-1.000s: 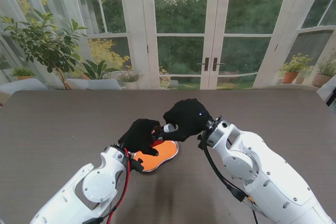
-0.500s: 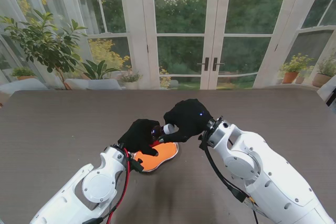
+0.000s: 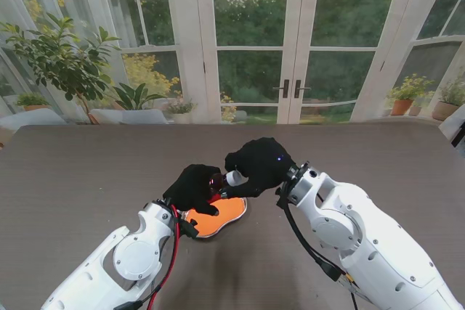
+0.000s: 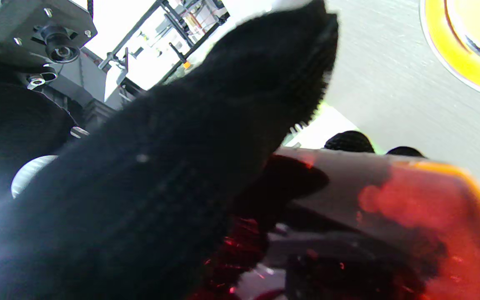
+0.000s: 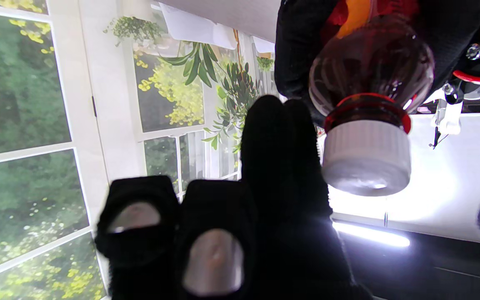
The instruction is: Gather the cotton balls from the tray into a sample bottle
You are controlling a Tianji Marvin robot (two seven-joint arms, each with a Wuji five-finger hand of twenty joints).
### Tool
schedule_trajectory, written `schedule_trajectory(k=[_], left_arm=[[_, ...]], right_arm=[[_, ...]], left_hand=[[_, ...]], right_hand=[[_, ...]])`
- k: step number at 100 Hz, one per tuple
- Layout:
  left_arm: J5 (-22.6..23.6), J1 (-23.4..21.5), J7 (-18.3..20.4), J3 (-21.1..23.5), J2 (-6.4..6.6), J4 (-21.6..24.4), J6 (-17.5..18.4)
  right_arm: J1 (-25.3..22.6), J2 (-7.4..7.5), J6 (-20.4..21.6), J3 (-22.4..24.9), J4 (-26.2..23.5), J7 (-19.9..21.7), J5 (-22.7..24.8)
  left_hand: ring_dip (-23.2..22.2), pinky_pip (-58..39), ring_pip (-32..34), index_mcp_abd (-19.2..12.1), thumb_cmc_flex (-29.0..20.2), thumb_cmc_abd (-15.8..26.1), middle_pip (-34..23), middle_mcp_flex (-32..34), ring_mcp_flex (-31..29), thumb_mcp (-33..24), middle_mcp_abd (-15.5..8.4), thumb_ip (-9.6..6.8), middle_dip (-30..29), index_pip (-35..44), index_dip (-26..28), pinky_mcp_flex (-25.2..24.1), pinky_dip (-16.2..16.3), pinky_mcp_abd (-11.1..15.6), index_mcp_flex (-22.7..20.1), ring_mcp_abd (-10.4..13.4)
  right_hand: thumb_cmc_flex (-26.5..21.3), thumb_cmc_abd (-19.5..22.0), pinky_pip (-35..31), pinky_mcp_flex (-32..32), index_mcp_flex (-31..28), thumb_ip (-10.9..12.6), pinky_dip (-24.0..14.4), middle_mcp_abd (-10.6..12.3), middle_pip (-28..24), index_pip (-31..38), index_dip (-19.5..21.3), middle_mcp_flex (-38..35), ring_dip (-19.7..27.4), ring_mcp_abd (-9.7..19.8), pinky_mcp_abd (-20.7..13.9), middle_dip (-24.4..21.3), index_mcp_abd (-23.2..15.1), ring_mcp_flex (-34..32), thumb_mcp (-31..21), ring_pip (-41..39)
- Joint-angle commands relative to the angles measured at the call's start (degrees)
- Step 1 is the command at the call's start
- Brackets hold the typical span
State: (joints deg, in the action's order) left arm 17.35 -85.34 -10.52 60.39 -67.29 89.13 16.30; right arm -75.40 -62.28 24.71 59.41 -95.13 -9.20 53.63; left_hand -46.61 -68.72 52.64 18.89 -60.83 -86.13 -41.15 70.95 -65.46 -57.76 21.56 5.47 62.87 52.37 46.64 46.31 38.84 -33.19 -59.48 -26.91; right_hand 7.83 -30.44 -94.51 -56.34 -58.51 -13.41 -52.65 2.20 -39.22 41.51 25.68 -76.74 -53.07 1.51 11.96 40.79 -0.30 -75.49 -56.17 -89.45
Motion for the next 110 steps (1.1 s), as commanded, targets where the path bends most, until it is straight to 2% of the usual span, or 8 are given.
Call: schedule_trajectory(k=[1, 13, 26, 42, 56, 74, 89, 110], left_arm=[[-0.1, -0.1, 1.0, 0.1, -0.26, 0.3, -0.1], [-0.1, -0.1, 1.0, 0.2, -0.26, 0.3, -0.1], [-0.1, -0.1, 1.1, 0.2, -0.24, 0.3, -0.1], [-0.1, -0.2, 1.1, 0.2, -0.24, 0.3, -0.1], [0.0, -0.3, 1.2, 0.3, -0.2, 0.4, -0.1], [0.1, -0.4, 1.3, 0.5, -0.13, 0.5, -0.1], [0.1, -0.4, 1.3, 0.6, -0.11, 0.6, 0.0], [0.2, -0.3, 1.5, 0.6, -0.04, 0.6, 0.2]], right_arm=[[-0.3, -0.02, 0.0, 0.0, -0.4, 0.6, 0.4], [-0.5, -0.12, -0.4, 0.4, -0.6, 0.5, 0.0], [-0.8, -0.13, -0.5, 1.2, -1.0, 0.4, 0.0], [-1.5, -0.34, 0.1, 2.6, -1.4, -0.5, -0.7], [-1.8, -0.5, 2.7, 4.3, -0.9, -1.2, -1.6], [-1.7, -0.6, 8.1, 6.1, 0.7, -0.2, -4.3], [-1.0, -0.76, 9.2, 5.4, 2.6, -6.1, 0.1], [0.5, -1.0, 7.7, 3.0, 4.8, -11.9, 3.4]], left_hand=[[-3.7, -33.3, 25.3, -4.3, -5.3, 63.1, -5.8, 4.3, -6.2, -3.4, 1.3, -1.66, 2.5, 15.7, 3.2, 4.8, 3.4, -1.5, -5.2, -2.9], [-3.7, -33.3, 25.3, -4.2, -5.3, 63.0, -5.8, 4.3, -6.2, -3.4, 1.4, -1.66, 2.5, 15.7, 3.2, 4.8, 3.4, -1.5, -5.2, -2.9], [-3.7, -33.3, 25.3, -4.2, -5.3, 63.1, -5.8, 4.3, -6.2, -3.4, 1.4, -1.66, 2.5, 15.7, 3.2, 4.8, 3.4, -1.5, -5.2, -2.9], [-3.7, -33.3, 25.3, -4.2, -5.3, 63.1, -5.8, 4.3, -6.2, -3.3, 1.4, -1.65, 2.5, 15.7, 3.2, 4.8, 3.4, -1.5, -5.2, -2.9], [-3.7, -33.3, 25.3, -4.2, -5.3, 63.1, -5.8, 4.3, -6.2, -3.4, 1.3, -1.66, 2.5, 15.7, 3.2, 4.8, 3.4, -1.5, -5.2, -2.9], [-3.7, -33.3, 25.3, -4.2, -5.3, 63.1, -5.8, 4.3, -6.2, -3.4, 1.3, -1.66, 2.4, 15.7, 3.2, 4.8, 3.4, -1.5, -5.2, -2.9], [-3.7, -33.3, 25.3, -4.2, -5.3, 63.1, -5.8, 4.3, -6.2, -3.4, 1.4, -1.66, 2.5, 15.7, 3.2, 4.8, 3.4, -1.5, -5.2, -2.9], [-3.7, -33.3, 25.3, -4.3, -5.3, 63.1, -5.8, 4.3, -6.2, -3.4, 1.3, -1.65, 2.4, 15.7, 3.2, 4.8, 3.4, -1.5, -5.2, -2.9]], right_hand=[[2.4, 1.2, -0.4, 0.5, 2.9, 2.3, -1.8, -1.9, 0.7, -1.9, -1.9, 0.2, 0.8, 4.8, -1.3, 0.9, 3.9, -0.1, 1.3, -0.3], [2.4, 1.8, 0.4, 1.7, 8.2, 2.3, -1.9, -1.9, 0.9, -3.9, -3.8, 3.4, 1.7, 3.8, -1.4, 1.2, 4.7, -0.1, 1.4, 1.6], [2.5, 3.0, 1.7, 3.3, 16.9, 2.4, -1.9, -0.8, 0.4, -3.6, -5.4, 7.8, 3.7, 2.9, -1.8, 0.9, 2.8, -0.1, 2.3, 5.6], [0.9, -0.9, 2.4, 5.2, 23.1, 1.9, -2.2, -0.4, -0.9, -1.0, -5.8, 13.0, 5.7, 1.8, -2.0, 0.0, -2.1, 0.0, -1.0, 10.1], [-2.0, -9.0, 3.4, 6.6, 20.8, 0.6, -1.9, 0.2, -3.0, 1.0, -4.2, 17.7, 7.4, 3.2, -3.4, 0.1, -7.9, -0.2, -9.0, 14.6], [-7.4, -22.2, 5.0, 7.7, 15.6, -0.9, -1.4, 0.0, -5.3, 0.5, -3.0, 20.0, 7.7, 3.5, -3.6, 0.9, -11.6, -0.2, -18.9, 17.5], [-10.3, -32.7, 4.5, 4.8, 11.8, -1.7, -0.4, 0.5, -5.7, -0.5, -3.6, 18.1, 6.4, 5.6, -4.1, 1.0, -12.1, -0.3, -23.7, 15.5], [-14.1, -40.3, 3.4, 2.8, 9.1, -2.1, 0.1, 0.8, -6.5, -0.4, -4.1, 16.0, 5.5, 6.4, -4.0, 1.5, -12.2, -0.3, -26.2, 13.2]])
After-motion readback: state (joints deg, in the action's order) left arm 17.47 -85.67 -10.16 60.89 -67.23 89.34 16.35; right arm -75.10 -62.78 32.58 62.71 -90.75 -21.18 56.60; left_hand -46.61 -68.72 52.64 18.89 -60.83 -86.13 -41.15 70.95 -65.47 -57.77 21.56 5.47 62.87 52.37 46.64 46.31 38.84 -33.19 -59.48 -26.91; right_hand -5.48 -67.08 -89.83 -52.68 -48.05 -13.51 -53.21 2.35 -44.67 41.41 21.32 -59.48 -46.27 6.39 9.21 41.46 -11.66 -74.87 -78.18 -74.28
